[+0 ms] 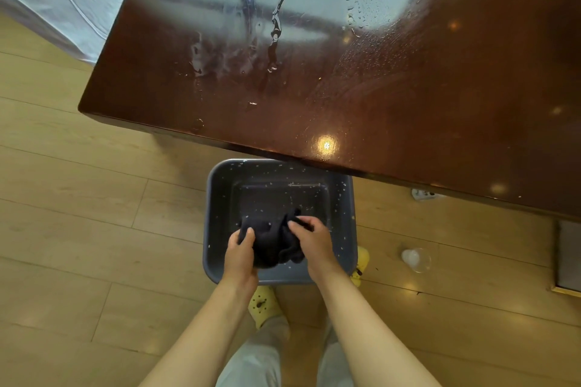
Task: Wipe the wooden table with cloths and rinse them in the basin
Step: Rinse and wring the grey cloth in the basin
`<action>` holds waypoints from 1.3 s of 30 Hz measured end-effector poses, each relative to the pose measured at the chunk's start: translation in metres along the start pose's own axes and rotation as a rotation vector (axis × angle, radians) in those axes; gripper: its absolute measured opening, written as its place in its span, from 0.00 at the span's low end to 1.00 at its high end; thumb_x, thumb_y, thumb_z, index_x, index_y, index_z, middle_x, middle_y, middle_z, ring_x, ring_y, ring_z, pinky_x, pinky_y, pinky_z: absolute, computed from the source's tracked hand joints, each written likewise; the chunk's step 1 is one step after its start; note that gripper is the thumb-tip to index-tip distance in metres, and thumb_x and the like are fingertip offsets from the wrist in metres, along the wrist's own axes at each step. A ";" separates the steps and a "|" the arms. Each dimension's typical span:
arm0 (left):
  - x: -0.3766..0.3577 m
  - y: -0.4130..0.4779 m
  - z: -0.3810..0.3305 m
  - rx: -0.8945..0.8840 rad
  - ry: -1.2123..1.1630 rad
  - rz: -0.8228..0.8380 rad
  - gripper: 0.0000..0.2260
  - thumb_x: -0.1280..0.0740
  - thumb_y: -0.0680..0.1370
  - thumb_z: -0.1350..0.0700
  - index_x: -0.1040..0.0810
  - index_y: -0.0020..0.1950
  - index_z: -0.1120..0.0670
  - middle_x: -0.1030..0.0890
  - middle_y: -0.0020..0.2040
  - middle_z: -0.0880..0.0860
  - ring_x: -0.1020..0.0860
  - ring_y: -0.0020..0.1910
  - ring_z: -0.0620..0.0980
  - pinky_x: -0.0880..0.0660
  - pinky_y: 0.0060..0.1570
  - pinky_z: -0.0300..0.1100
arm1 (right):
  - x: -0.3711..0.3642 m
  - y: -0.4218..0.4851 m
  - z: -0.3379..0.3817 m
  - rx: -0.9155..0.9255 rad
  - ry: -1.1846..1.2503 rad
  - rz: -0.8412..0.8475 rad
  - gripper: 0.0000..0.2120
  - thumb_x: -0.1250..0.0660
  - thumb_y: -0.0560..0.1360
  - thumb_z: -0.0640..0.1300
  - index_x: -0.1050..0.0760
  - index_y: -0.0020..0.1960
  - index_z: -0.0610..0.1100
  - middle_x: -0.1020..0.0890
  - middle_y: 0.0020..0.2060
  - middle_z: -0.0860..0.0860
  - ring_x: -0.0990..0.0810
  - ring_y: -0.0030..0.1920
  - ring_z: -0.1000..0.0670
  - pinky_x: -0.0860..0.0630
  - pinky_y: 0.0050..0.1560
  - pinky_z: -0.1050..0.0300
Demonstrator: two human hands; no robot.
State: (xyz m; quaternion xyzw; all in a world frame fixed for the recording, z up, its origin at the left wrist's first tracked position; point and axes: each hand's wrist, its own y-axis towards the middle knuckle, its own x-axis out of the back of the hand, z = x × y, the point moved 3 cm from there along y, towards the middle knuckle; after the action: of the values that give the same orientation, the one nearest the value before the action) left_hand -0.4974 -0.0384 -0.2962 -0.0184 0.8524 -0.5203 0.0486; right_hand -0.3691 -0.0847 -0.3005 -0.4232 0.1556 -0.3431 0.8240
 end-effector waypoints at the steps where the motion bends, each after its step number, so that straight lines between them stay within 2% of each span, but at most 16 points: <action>1: -0.002 -0.001 -0.002 -0.013 0.033 0.009 0.13 0.42 0.80 0.56 0.31 0.63 0.55 0.25 0.63 0.61 0.25 0.60 0.61 0.28 0.61 0.60 | -0.001 0.000 0.001 0.029 -0.047 0.013 0.06 0.33 0.74 0.40 0.24 0.49 0.48 0.20 0.48 0.47 0.20 0.49 0.48 0.23 0.39 0.60; 5: -0.005 -0.002 -0.006 0.011 -0.015 0.092 0.14 0.42 0.79 0.56 0.31 0.64 0.54 0.25 0.62 0.58 0.26 0.60 0.60 0.28 0.60 0.59 | 0.006 0.004 0.002 -0.012 -0.144 -0.073 0.10 0.34 0.75 0.37 0.27 0.56 0.42 0.20 0.53 0.43 0.21 0.52 0.45 0.21 0.50 0.50; 9: -0.002 0.002 -0.008 0.000 0.031 0.068 0.14 0.42 0.80 0.55 0.31 0.65 0.55 0.24 0.61 0.59 0.25 0.59 0.59 0.26 0.57 0.55 | 0.000 -0.001 0.000 -0.023 0.050 0.145 0.12 0.34 0.75 0.39 0.25 0.58 0.43 0.19 0.53 0.44 0.20 0.54 0.44 0.20 0.49 0.50; 12: 0.002 0.004 -0.004 0.029 0.032 0.045 0.13 0.42 0.80 0.56 0.32 0.64 0.55 0.25 0.61 0.58 0.24 0.56 0.58 0.25 0.50 0.52 | 0.007 0.003 -0.003 0.007 -0.153 -0.062 0.08 0.36 0.75 0.36 0.24 0.54 0.42 0.20 0.52 0.44 0.21 0.53 0.44 0.22 0.51 0.51; 13: 0.004 0.004 -0.002 0.046 -0.004 0.040 0.12 0.43 0.80 0.56 0.32 0.63 0.54 0.25 0.60 0.58 0.24 0.55 0.57 0.25 0.46 0.50 | 0.010 0.004 -0.005 -0.023 -0.114 -0.102 0.09 0.35 0.75 0.37 0.25 0.55 0.42 0.21 0.52 0.44 0.22 0.54 0.44 0.22 0.51 0.50; 15: 0.007 0.003 0.002 0.074 -0.093 0.027 0.11 0.44 0.81 0.57 0.32 0.62 0.54 0.26 0.59 0.57 0.24 0.52 0.56 0.25 0.41 0.49 | 0.011 0.003 -0.007 -0.076 0.127 -0.038 0.12 0.35 0.76 0.38 0.25 0.59 0.43 0.21 0.53 0.44 0.22 0.55 0.42 0.22 0.53 0.45; 17: 0.008 0.002 0.006 0.085 -0.121 0.023 0.10 0.45 0.81 0.58 0.32 0.61 0.54 0.26 0.59 0.57 0.24 0.52 0.57 0.25 0.41 0.49 | 0.011 0.001 -0.007 -0.081 0.232 -0.005 0.11 0.35 0.76 0.39 0.26 0.58 0.45 0.20 0.52 0.45 0.21 0.53 0.42 0.22 0.47 0.47; 20: 0.000 -0.001 0.008 0.038 0.014 0.069 0.10 0.43 0.80 0.57 0.31 0.61 0.54 0.25 0.58 0.57 0.25 0.56 0.58 0.24 0.48 0.51 | 0.008 -0.002 -0.005 0.106 -0.139 -0.115 0.11 0.36 0.76 0.38 0.26 0.58 0.45 0.22 0.53 0.47 0.23 0.56 0.46 0.24 0.51 0.54; 23: -0.010 -0.006 0.005 -0.019 0.173 0.137 0.06 0.42 0.79 0.58 0.28 0.54 0.54 0.23 0.55 0.59 0.24 0.55 0.57 0.25 0.52 0.50 | -0.013 -0.009 -0.002 0.436 -0.488 0.049 0.12 0.36 0.75 0.38 0.24 0.57 0.44 0.24 0.55 0.49 0.26 0.55 0.53 0.32 0.53 0.72; 25: -0.012 -0.008 0.003 -0.033 0.236 0.178 0.06 0.42 0.79 0.59 0.27 0.52 0.54 0.22 0.54 0.58 0.23 0.54 0.56 0.25 0.53 0.50 | -0.018 -0.007 0.001 0.542 -0.637 0.047 0.11 0.38 0.76 0.37 0.23 0.57 0.43 0.25 0.56 0.47 0.26 0.54 0.52 0.35 0.52 0.73; 28: -0.011 -0.009 0.002 -0.012 0.254 0.237 0.05 0.41 0.78 0.59 0.26 0.51 0.53 0.21 0.52 0.57 0.22 0.54 0.57 0.26 0.56 0.54 | -0.006 0.011 0.003 0.416 -0.706 -0.108 0.13 0.43 0.78 0.35 0.25 0.59 0.40 0.25 0.59 0.43 0.25 0.57 0.47 0.33 0.54 0.65; 31: -0.005 -0.007 0.001 0.038 0.084 0.229 0.06 0.41 0.78 0.58 0.26 0.53 0.52 0.21 0.53 0.56 0.23 0.55 0.57 0.26 0.54 0.54 | 0.013 0.022 0.002 0.247 -0.613 -0.203 0.14 0.43 0.78 0.33 0.24 0.59 0.38 0.23 0.60 0.40 0.25 0.59 0.44 0.30 0.58 0.57; 34: -0.003 -0.003 0.001 0.061 -0.035 0.201 0.07 0.42 0.79 0.59 0.26 0.53 0.52 0.22 0.55 0.56 0.24 0.56 0.57 0.26 0.55 0.54 | 0.011 0.008 0.010 0.439 -0.514 -0.193 0.12 0.42 0.77 0.34 0.23 0.57 0.40 0.22 0.56 0.43 0.26 0.54 0.53 0.31 0.55 0.66; 36: -0.006 -0.003 0.001 0.054 0.012 0.200 0.07 0.42 0.79 0.59 0.27 0.53 0.52 0.23 0.55 0.57 0.24 0.56 0.58 0.26 0.56 0.55 | -0.004 0.000 0.012 0.564 -0.559 -0.036 0.12 0.41 0.78 0.36 0.23 0.57 0.42 0.23 0.55 0.46 0.27 0.52 0.56 0.34 0.52 0.73; 38: -0.010 -0.006 0.001 0.046 0.070 0.225 0.07 0.42 0.78 0.59 0.26 0.52 0.52 0.22 0.54 0.57 0.24 0.55 0.57 0.25 0.53 0.54 | -0.012 0.004 0.008 0.578 -0.663 0.066 0.12 0.42 0.78 0.36 0.23 0.57 0.43 0.24 0.55 0.46 0.27 0.53 0.53 0.35 0.51 0.73; 39: -0.011 -0.007 0.001 0.045 0.077 0.235 0.07 0.41 0.78 0.59 0.26 0.52 0.52 0.22 0.54 0.57 0.23 0.54 0.57 0.25 0.51 0.53 | -0.010 0.011 0.005 0.533 -0.669 0.030 0.12 0.42 0.78 0.36 0.24 0.58 0.42 0.25 0.56 0.44 0.26 0.55 0.50 0.33 0.53 0.69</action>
State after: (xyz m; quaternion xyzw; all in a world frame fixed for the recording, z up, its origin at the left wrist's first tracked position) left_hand -0.4863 -0.0412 -0.2893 0.1026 0.8379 -0.5305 0.0769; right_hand -0.3686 -0.0705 -0.3062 -0.2810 -0.2084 -0.2029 0.9146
